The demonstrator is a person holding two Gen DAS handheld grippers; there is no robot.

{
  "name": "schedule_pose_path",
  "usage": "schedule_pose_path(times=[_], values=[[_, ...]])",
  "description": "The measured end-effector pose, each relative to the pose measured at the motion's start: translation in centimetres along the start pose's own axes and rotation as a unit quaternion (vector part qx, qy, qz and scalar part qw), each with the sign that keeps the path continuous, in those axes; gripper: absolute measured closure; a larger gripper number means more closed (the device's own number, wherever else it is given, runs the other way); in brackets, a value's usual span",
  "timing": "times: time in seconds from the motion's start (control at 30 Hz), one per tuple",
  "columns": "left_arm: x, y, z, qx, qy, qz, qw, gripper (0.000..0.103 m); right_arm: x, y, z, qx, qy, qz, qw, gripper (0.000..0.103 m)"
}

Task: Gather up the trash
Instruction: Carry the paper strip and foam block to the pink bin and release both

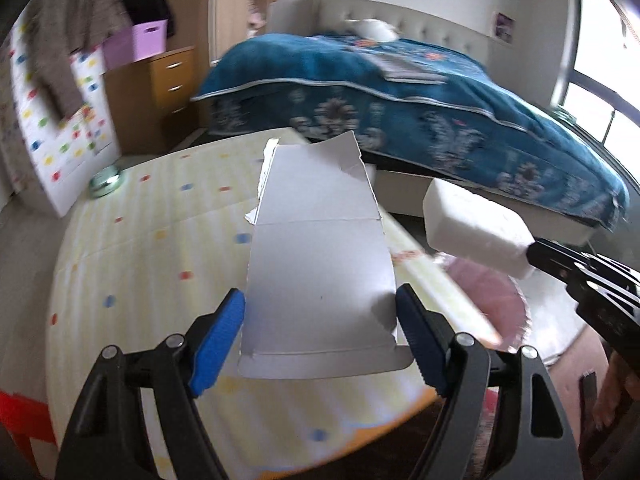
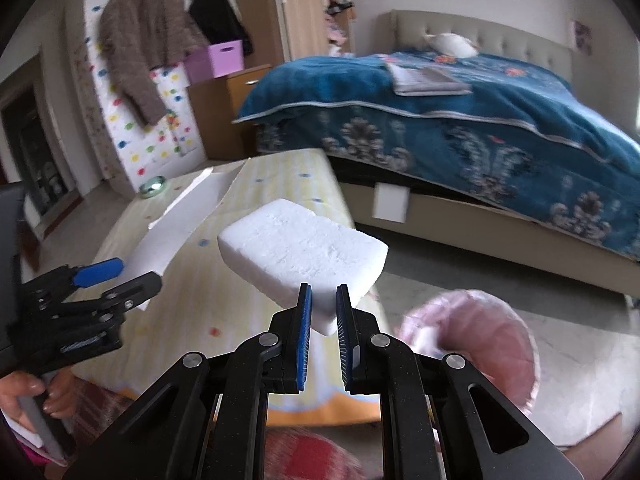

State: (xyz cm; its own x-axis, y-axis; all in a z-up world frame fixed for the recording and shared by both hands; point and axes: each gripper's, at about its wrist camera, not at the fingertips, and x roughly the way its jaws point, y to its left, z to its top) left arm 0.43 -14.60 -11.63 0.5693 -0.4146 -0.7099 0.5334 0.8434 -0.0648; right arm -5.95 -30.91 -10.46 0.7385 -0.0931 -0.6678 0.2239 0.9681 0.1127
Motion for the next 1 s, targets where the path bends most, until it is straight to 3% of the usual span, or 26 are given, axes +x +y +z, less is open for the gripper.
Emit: schedule_pose_path(times=[0.37,0.73,0.83,0.87,0.9,1.0], values=[[1.2,-10.8,0.5,0.092,0.002,-0.085,0.9922,0.027,-3.9,-8.6,-3.2,0.075,-0.006,-0.112,0.991,0.09],[5.7,-18.2,2.3,0.143,0.026,-0.127,0.9812,0.025,-2.5,-16.4,-4.7,0.126,0.012,-0.147,0.981,0.087],[7.4,-19.4,2.3,0.155,0.035,-0.118,0.9803,0.018,-0.9,-18.3,-5.2,0.139,0.031,-0.144,0.979,0.073],[7.7,-19.4,2.3,0.156,0.037,-0.114,0.9805,0.017,-0.7,-18.6,-5.4,0.141,0.034,-0.145,0.979,0.059],[7.8,-19.3,2.2,0.154,0.039,-0.112,0.981,0.016,-0.9,-18.8,-5.6,0.143,0.035,-0.145,0.978,0.053],[8.1,-18.1,2.0,0.143,0.043,-0.102,0.9836,0.014,-1.0,-19.3,-6.1,0.148,0.04,-0.145,0.978,0.053]])
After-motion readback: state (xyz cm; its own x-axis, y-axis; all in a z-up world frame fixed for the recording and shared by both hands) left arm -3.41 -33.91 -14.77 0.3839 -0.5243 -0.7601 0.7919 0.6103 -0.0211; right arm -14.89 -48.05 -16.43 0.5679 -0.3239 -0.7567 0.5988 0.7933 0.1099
